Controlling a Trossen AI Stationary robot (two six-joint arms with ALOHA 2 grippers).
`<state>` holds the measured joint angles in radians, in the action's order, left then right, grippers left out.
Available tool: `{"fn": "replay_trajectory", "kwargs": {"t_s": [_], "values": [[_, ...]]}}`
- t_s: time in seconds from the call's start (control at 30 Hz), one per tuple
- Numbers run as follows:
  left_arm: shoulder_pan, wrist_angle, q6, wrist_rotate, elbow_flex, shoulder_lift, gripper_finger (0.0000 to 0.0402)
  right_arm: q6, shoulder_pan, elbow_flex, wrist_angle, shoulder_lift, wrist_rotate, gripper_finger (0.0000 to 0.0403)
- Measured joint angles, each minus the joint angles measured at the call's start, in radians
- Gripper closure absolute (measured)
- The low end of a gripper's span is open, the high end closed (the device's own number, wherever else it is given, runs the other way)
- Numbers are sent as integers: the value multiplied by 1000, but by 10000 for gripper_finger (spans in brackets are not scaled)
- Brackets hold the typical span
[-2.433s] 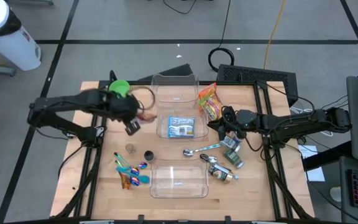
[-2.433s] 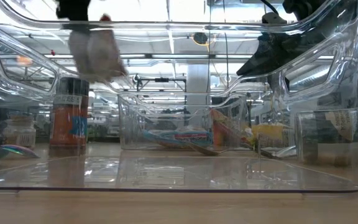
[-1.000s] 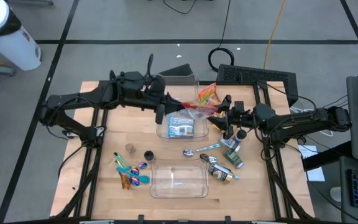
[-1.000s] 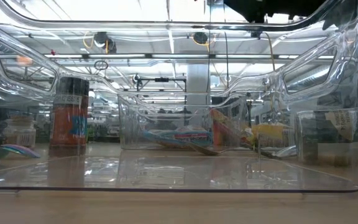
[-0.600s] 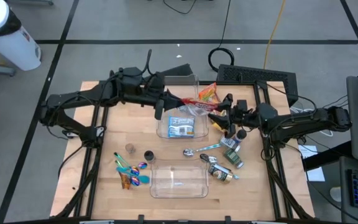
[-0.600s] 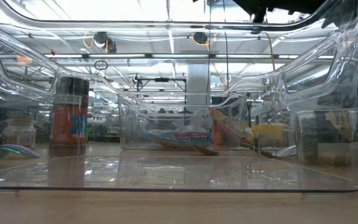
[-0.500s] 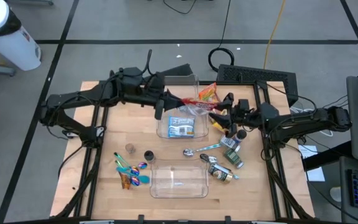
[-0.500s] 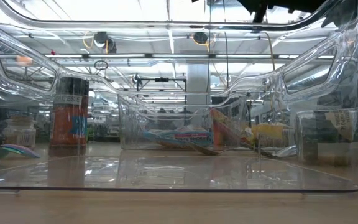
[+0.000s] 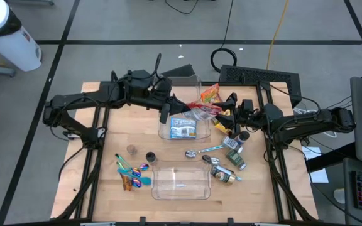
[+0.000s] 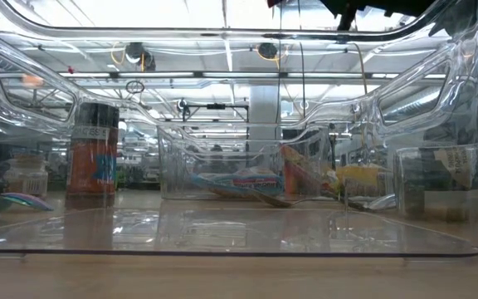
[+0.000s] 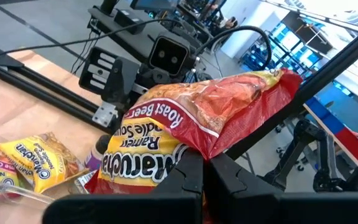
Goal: Pick & Place Food Item
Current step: Put the red noodle pack into the middle transparent bin
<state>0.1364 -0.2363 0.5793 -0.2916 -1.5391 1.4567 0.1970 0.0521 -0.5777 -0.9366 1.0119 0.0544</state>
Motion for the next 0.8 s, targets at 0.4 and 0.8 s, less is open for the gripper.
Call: {"fn": "replay_trajectory", "kwargs": {"t_s": [0.4, 0.8], "values": [[0, -31, -5, 4, 0, -1, 401, 12, -1, 0, -4, 0, -6, 331], [17, -118, 7, 78, 0, -1, 401, 129, -1, 0, -7, 0, -4, 398]]}}
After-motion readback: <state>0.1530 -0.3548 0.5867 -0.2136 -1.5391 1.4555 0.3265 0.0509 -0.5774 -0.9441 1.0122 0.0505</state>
